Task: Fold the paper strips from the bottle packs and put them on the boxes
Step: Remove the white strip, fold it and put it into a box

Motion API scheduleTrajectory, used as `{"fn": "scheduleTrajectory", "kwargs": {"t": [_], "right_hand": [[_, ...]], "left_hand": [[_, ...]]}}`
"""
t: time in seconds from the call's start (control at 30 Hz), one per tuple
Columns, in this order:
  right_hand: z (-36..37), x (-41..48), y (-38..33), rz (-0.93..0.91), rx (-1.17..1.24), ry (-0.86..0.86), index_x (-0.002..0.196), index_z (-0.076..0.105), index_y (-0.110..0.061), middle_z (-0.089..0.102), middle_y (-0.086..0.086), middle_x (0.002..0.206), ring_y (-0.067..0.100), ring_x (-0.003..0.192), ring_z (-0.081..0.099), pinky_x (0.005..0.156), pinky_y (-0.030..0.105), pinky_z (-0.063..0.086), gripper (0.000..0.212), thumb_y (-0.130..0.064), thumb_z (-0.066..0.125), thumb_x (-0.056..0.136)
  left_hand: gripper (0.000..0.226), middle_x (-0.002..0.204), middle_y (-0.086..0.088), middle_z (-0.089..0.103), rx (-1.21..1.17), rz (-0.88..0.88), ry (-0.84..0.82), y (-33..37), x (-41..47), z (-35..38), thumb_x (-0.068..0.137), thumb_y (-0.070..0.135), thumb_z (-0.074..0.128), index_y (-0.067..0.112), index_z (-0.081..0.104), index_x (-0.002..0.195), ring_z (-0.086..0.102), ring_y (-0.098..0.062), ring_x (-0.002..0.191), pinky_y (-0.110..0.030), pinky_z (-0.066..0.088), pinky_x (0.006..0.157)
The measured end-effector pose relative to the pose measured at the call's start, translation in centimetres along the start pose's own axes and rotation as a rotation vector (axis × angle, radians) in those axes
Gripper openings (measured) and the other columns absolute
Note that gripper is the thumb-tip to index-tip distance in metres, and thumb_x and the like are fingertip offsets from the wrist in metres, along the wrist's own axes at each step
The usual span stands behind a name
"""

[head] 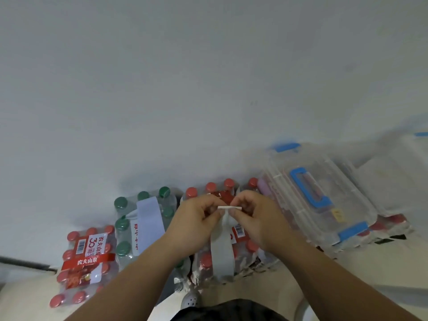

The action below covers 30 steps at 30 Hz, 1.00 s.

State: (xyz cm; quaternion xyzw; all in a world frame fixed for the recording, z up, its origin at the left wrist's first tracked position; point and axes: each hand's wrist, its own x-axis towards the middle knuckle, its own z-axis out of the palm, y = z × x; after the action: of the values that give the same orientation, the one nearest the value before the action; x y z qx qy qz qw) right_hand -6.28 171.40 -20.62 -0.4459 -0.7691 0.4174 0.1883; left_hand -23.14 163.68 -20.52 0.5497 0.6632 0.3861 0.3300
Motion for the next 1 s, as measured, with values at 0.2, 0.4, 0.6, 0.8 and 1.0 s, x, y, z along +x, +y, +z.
{"fn": "scheduleTrajectory", "kwargs": {"t": [0.2, 0.4, 0.6, 0.8, 1.0], "right_hand": [[-4.0, -5.7, -1.8, 0.058, 0.391, -0.096, 0.091, 0.069, -0.023, 0.073, 0.013, 0.082, 0.03, 0.07, 0.065, 0.064, 0.036, 0.054, 0.007, -0.016, 0.07, 0.094], [-7.1, -10.3, -0.3, 0.038, 0.547, -0.156, 0.09, 0.067, -0.02, 0.066, 0.023, 0.08, 0.021, 0.068, 0.06, 0.062, 0.038, 0.049, 0.009, -0.014, 0.068, 0.095], [-9.4, -14.3, 1.8, -0.035, 0.577, -0.176, 0.083, 0.068, -0.026, 0.068, 0.01, 0.069, 0.013, 0.062, 0.06, 0.058, 0.029, 0.049, 0.018, -0.012, 0.069, 0.093], [-11.4, -17.2, 3.2, -0.08, 0.528, -0.185, 0.085, 0.07, -0.021, 0.06, 0.025, 0.07, 0.021, 0.063, 0.051, 0.06, 0.038, 0.042, 0.012, -0.012, 0.073, 0.091], [-13.0, -18.8, 3.8, -0.077, 0.547, -0.234, 0.086, 0.071, -0.027, 0.069, 0.023, 0.078, 0.041, 0.074, 0.063, 0.067, 0.054, 0.052, 0.012, -0.017, 0.072, 0.092]], "left_hand": [[0.026, 0.062, -0.003, 0.061, -0.213, -0.061, 0.101, 5.1, -4.4, 1.6, 0.091, 0.009, 0.067, 0.032, 0.077, 0.087, 0.055, -0.025, 0.059, -0.033, 0.046, 0.056], [0.032, 0.07, -0.024, 0.062, -0.383, -0.127, 0.244, 10.0, -8.4, 6.3, 0.088, -0.002, 0.068, 0.028, 0.079, 0.085, 0.056, -0.023, 0.062, -0.04, 0.052, 0.061], [0.009, 0.069, -0.022, 0.063, -0.534, -0.103, 0.333, 13.2, -11.8, 11.0, 0.072, 0.017, 0.077, 0.02, 0.079, 0.081, 0.056, -0.024, 0.062, -0.034, 0.05, 0.059], [0.015, 0.076, -0.03, 0.067, -0.487, -0.157, 0.418, 14.5, -13.8, 13.9, 0.082, 0.002, 0.074, 0.015, 0.078, 0.076, 0.06, -0.031, 0.063, -0.043, 0.052, 0.062], [0.018, 0.074, -0.027, 0.066, -0.457, -0.169, 0.425, 15.9, -15.2, 15.5, 0.081, -0.004, 0.074, 0.013, 0.077, 0.076, 0.061, -0.024, 0.065, -0.036, 0.052, 0.063]]}}
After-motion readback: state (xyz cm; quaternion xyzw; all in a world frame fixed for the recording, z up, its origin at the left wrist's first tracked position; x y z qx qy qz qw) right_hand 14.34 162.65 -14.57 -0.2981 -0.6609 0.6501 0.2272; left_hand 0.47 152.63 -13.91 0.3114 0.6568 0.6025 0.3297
